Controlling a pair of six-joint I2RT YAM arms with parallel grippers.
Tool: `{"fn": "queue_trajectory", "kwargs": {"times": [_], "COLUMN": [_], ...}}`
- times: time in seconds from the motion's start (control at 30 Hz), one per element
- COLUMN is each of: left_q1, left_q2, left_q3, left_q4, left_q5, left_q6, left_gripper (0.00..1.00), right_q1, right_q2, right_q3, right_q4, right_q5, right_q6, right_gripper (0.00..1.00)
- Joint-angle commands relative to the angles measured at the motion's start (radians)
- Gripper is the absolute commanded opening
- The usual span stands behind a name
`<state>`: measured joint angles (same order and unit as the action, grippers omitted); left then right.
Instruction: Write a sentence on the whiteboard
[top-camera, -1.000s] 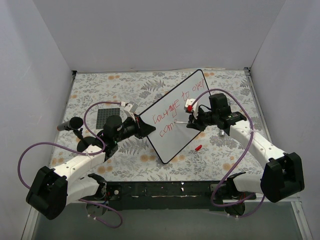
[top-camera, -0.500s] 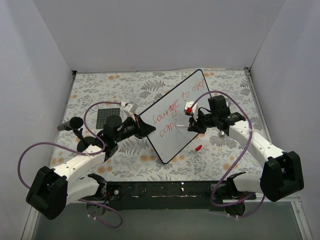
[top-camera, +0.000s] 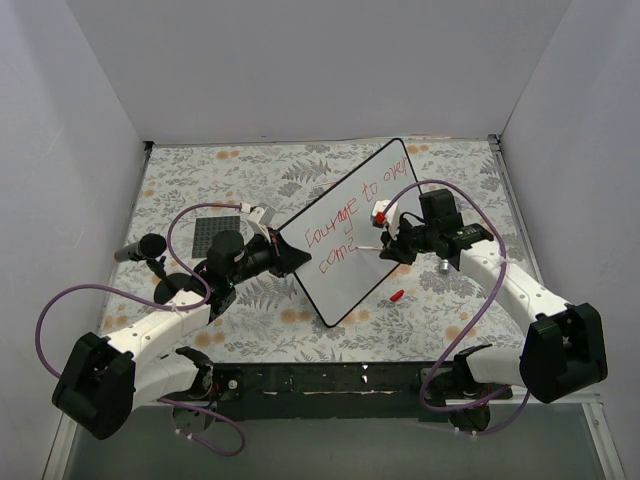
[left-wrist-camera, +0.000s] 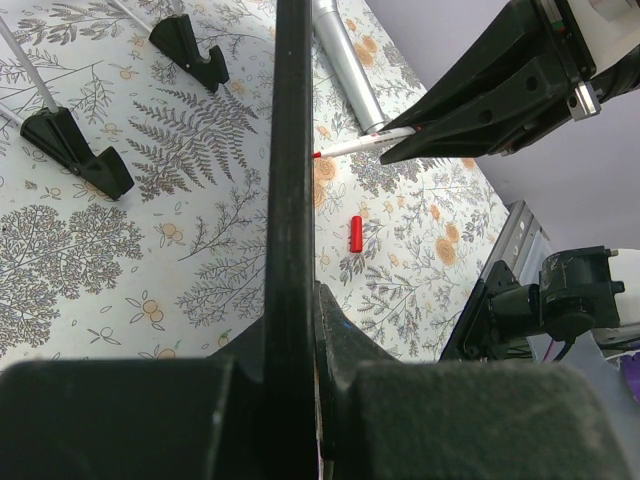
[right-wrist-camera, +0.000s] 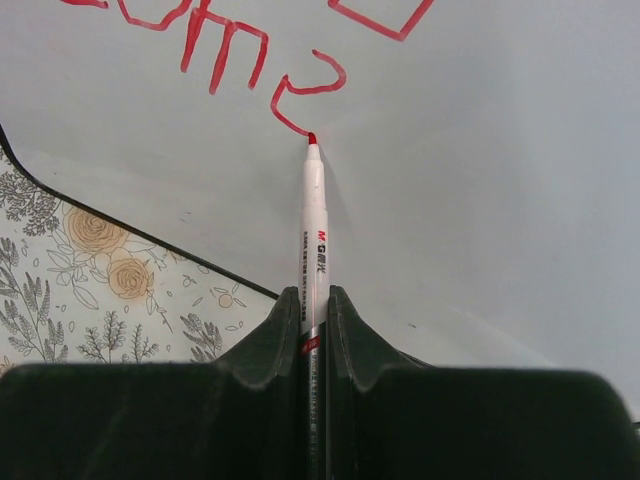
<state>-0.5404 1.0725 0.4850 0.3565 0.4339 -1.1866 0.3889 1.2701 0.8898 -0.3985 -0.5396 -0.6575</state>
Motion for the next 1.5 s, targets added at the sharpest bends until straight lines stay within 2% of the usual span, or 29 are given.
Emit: {"fn": "queue_trajectory", "kwargs": {"times": [0.0, 0.27, 0.9, 1.47], "left_q1": [-0.006, -0.006, -0.006, -0.006], "left_q2": [-0.022, -0.013, -0.006, -0.011], "left_q3": [0.021, 0.024, 0.024, 0.023], "left_q4": [0.018, 0.025, 0.03, 0.029], "left_q5": [0.02, 0.023, 0.026, 0.022], "left_q6": [0.042, 0.042, 0.039, 0.041], "left_gripper": [0.0, 0.0, 0.0, 0.0], "right_q1": [-0.008, -0.007, 0.024, 0.027], "right_q2": [-0.012, -0.052, 0.011, 0.011], "right_q3": [0.054, 0.055, 0.077, 0.028], "right_q4": [0.033, 0.05, 0.102, 0.075], "right_q5": [0.024, -0.086, -0.072, -0.049], "right_q6": [0.006, 0.022, 0.064, 0.041], "right_gripper": [0.01, 0.01, 0.01, 0.01]}}
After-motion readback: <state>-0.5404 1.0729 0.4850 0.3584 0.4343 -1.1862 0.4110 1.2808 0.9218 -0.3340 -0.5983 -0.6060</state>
